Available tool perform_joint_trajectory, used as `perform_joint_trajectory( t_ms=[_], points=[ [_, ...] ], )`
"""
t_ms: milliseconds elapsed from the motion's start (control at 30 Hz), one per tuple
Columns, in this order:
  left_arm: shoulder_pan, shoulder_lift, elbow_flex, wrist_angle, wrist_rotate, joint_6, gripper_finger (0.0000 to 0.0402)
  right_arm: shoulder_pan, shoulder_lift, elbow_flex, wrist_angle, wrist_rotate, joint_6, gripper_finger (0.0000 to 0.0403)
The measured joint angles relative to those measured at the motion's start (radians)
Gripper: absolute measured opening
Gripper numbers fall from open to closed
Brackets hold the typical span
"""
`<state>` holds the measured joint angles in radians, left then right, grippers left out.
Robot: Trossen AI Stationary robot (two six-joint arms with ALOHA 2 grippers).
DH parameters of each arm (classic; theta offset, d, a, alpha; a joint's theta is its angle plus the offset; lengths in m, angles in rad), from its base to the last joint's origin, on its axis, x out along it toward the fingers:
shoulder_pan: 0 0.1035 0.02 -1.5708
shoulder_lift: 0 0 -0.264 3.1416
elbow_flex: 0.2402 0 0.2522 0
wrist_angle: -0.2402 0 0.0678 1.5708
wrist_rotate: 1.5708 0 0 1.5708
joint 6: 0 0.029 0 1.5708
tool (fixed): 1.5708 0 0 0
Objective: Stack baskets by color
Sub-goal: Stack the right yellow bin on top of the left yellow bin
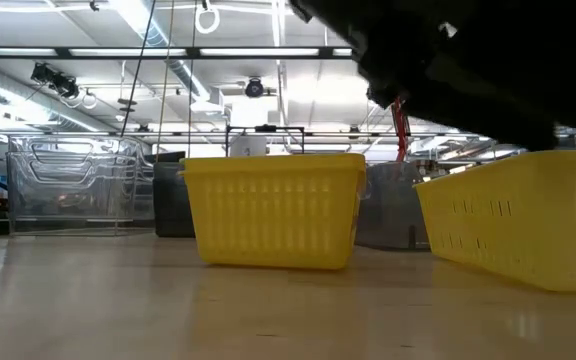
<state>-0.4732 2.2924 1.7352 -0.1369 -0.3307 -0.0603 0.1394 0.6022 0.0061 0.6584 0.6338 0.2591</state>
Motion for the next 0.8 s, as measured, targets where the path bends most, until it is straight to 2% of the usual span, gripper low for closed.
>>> perform_joint_trajectory(
  t_ms=[300, 500, 700, 800],
  points=[
    [0.013, -0.006, 0.000, -0.106, 0.003, 0.055, 0.0205, 0.000, 0.000, 0.000, 0.001, 0.000, 0.000, 0.0013],
    [0.016, -0.009, 0.096, -0.238, 0.003, 0.125, 0.0152, 0.000, 0.000, 0.000, 0.001, 0.000, 0.000, 0.0013],
    [0.043, -0.011, 0.120, -0.260, 0.101, 0.110, 0.0103, 0.000, 0.000, 0.000, 0.001, 0.000, 0.000, 0.0013],
    [0.048, -0.011, 0.120, -0.230, 0.113, 0.048, 0.0096, 0.000, 0.000, 0.000, 0.000, 0.000, 0.000, 0.0013]
  ],
)
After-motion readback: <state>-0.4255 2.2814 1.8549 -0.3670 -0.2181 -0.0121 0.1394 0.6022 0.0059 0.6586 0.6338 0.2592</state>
